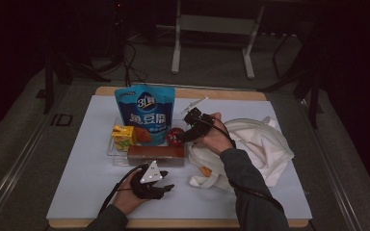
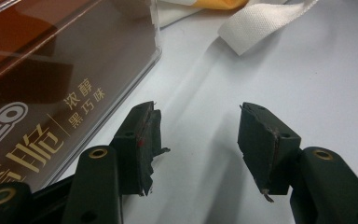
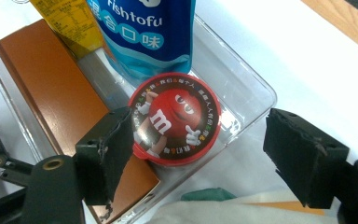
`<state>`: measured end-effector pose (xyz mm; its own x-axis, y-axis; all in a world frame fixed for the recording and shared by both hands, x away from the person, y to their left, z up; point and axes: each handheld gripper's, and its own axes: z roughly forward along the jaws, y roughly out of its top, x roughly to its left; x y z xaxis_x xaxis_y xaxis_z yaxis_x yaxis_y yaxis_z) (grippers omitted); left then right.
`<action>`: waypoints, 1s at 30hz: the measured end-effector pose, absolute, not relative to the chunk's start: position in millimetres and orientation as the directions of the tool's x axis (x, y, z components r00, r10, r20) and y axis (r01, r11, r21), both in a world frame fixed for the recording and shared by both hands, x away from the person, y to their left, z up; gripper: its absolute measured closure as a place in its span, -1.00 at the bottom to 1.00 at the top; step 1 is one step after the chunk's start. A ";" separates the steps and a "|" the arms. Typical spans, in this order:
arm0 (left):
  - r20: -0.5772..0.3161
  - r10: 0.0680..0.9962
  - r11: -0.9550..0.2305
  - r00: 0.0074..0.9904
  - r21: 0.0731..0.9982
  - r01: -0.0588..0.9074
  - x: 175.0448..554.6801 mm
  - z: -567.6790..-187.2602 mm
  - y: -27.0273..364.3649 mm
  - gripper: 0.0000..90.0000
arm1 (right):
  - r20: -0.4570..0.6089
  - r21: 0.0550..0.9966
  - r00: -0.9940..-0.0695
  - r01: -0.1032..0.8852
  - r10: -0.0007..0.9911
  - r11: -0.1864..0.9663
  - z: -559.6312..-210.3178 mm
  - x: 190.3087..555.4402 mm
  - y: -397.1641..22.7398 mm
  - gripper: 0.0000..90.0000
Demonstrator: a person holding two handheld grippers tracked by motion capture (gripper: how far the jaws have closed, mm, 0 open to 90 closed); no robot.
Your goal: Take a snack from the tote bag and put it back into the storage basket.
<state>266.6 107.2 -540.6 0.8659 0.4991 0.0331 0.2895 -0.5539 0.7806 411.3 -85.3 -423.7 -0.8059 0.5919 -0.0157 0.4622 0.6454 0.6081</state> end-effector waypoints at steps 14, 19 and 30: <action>0.033 0.501 -0.553 0.865 0.781 0.291 266.8 -540.7 107.0 0.04 | -0.042 0.605 -0.807 0.448 0.589 0.658 -413.2 403.3 -95.0 -0.46; 0.032 0.502 -0.553 0.864 0.780 0.292 266.8 -540.7 107.0 0.03 | -0.057 0.605 -0.812 0.435 0.581 0.667 -409.3 399.9 -98.5 -0.46; 0.029 0.503 -0.553 0.864 0.779 0.295 267.1 -540.6 107.2 0.03 | -0.070 0.601 -0.821 0.419 0.566 0.681 -402.2 390.2 -106.2 -0.45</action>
